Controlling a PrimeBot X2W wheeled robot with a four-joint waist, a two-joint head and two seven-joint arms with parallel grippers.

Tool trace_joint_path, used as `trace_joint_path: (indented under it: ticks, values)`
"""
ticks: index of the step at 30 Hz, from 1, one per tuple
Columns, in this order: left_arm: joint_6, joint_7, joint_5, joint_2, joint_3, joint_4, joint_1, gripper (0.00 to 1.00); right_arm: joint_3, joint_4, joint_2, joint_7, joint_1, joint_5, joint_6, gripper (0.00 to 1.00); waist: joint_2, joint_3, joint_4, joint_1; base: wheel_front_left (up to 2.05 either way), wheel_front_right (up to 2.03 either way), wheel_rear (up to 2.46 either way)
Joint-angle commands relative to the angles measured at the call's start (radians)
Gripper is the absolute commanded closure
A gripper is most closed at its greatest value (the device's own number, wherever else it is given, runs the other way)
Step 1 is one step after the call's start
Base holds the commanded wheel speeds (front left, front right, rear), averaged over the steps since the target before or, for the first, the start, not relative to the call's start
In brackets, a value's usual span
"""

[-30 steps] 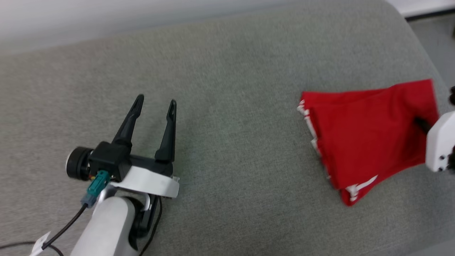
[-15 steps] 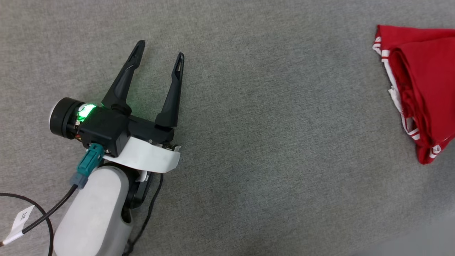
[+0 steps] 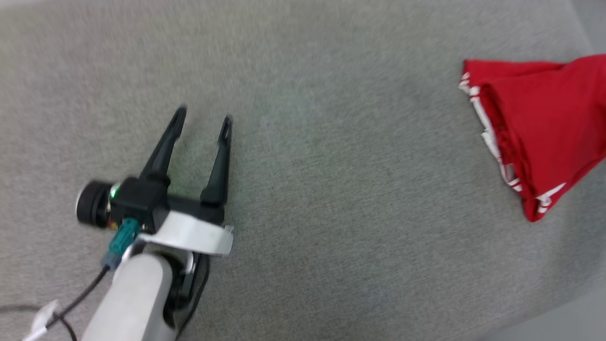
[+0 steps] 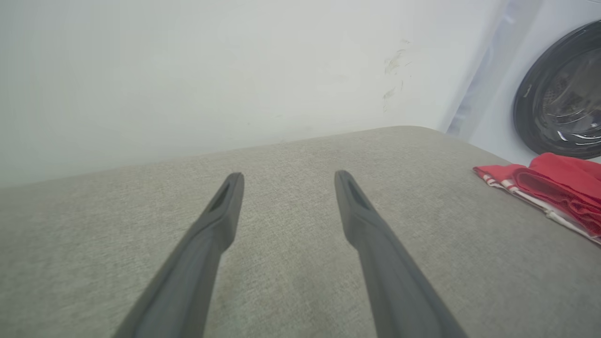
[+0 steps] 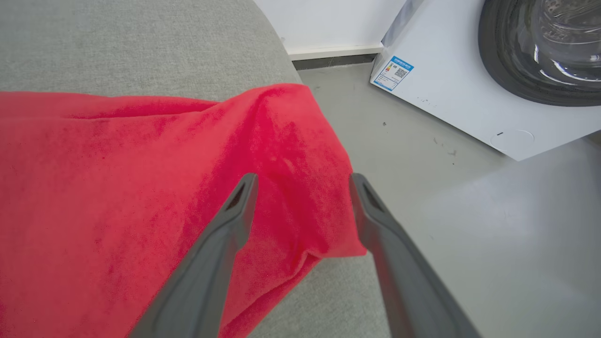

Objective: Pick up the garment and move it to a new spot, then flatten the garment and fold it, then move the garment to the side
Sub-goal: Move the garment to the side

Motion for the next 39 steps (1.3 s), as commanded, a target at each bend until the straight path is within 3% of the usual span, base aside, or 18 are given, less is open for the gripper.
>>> trace_joint_path:
  ticks: [1, 11, 27, 39]
  values:
    - [0.01, -0.009, -0.008, -0.005, 0.006, 0.007, 0.038, 0.0, 0.005, -0.016, 0.015, -0.013, 0.036, -0.005, -0.001, 0.0, 0.0, -0.09, -0.008, 0.0, 0.0, 0.0, 0.0]
    - [0.052, -0.027, -0.065, -0.025, 0.035, 0.047, 0.199, 0.0, 0.017, -0.216, 0.142, -0.096, 0.302, -0.021, -0.001, 0.0, 0.0, -0.269, 0.052, 0.0, 0.0, 0.0, 0.0]
    - [0.077, -0.044, -0.114, -0.042, 0.081, 0.124, 0.306, 0.0, 0.064, -0.583, 0.305, -0.131, 0.587, -0.066, -0.001, 0.0, 0.0, -0.396, 0.257, 0.0, 0.0, 0.0, 0.0]
    - [0.086, -0.049, -0.1, 0.003, 0.127, 0.145, 0.399, 0.0, -0.006, -0.857, 0.384, -0.081, 0.796, -0.13, -0.001, 0.0, 0.0, -0.486, 0.28, 0.0, 0.0, 0.0, 0.0]
